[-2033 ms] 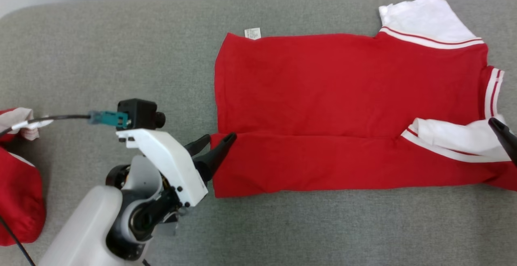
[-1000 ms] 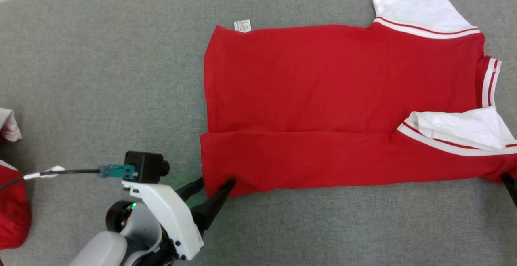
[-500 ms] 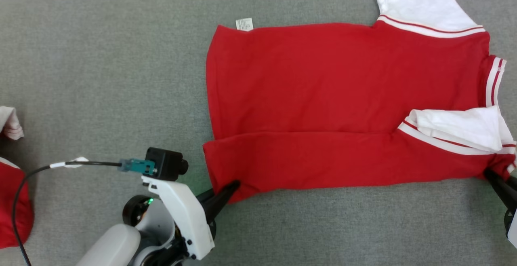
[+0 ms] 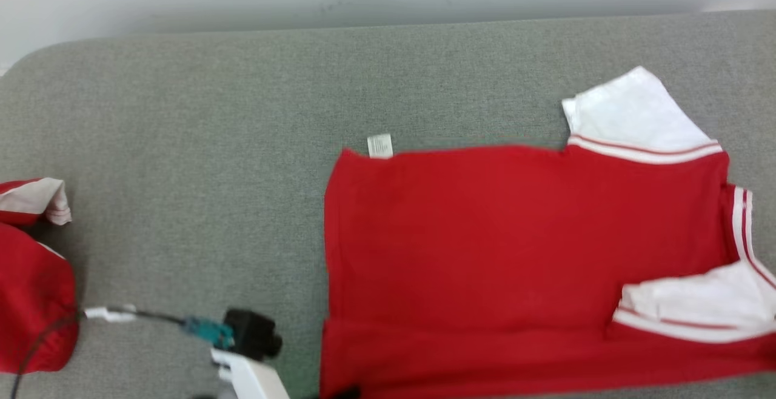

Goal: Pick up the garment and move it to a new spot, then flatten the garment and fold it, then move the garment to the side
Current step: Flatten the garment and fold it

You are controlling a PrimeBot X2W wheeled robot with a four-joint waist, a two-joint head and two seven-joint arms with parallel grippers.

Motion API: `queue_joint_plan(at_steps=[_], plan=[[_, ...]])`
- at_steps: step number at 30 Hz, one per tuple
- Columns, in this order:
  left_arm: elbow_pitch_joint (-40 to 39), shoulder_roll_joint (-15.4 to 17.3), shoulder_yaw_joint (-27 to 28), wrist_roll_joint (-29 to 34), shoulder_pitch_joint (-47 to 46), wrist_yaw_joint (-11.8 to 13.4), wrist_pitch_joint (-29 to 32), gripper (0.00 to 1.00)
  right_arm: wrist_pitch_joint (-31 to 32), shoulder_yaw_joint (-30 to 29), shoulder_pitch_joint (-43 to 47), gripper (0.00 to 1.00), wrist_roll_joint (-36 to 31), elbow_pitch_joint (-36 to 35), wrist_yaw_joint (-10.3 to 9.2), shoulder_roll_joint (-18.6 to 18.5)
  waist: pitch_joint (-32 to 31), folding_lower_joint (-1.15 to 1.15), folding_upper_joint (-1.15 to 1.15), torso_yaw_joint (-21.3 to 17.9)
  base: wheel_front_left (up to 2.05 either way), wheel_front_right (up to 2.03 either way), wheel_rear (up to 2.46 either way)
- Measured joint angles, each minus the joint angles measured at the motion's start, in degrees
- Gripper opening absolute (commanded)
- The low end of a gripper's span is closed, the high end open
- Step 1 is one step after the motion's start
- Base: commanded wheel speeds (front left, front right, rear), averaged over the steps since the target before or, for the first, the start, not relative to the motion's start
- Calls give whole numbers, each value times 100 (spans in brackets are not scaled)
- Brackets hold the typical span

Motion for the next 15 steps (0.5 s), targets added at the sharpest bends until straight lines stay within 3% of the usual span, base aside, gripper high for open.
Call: queue_joint_plan(at_steps=[5, 6, 7, 8, 9, 15], plan=[[-89, -71, -207, 43, 445, 124, -113, 0, 81, 49, 404, 0, -42, -83, 0, -20, 51, 0, 0, 12, 0, 0, 0], [-48, -132, -199, 79, 455, 175, -209, 11, 62, 98, 433, 27, -127, -80, 0, -10, 60, 0, 0, 17, 0, 0, 0], [-10, -200, -189, 86, 454, 210, -286, 53, 34, 122, 447, 44, -172, -63, 0, 18, 68, 0, 0, 19, 0, 0, 0], [12, -226, -218, 119, 453, 208, -311, 91, 14, 141, 449, 75, -209, -55, 0, 42, 73, 0, 0, 19, 0, 0, 0], [18, -235, -233, 152, 452, 207, -326, 100, -59, 137, 446, 100, -269, -53, 0, 69, 75, 0, 0, 17, 0, 0, 0], [-259, -115, 122, 319, 311, 363, -545, 100, -187, -291, 407, 100, -463, -66, 0, 59, 75, 0, 0, 6, 0, 0, 0]])
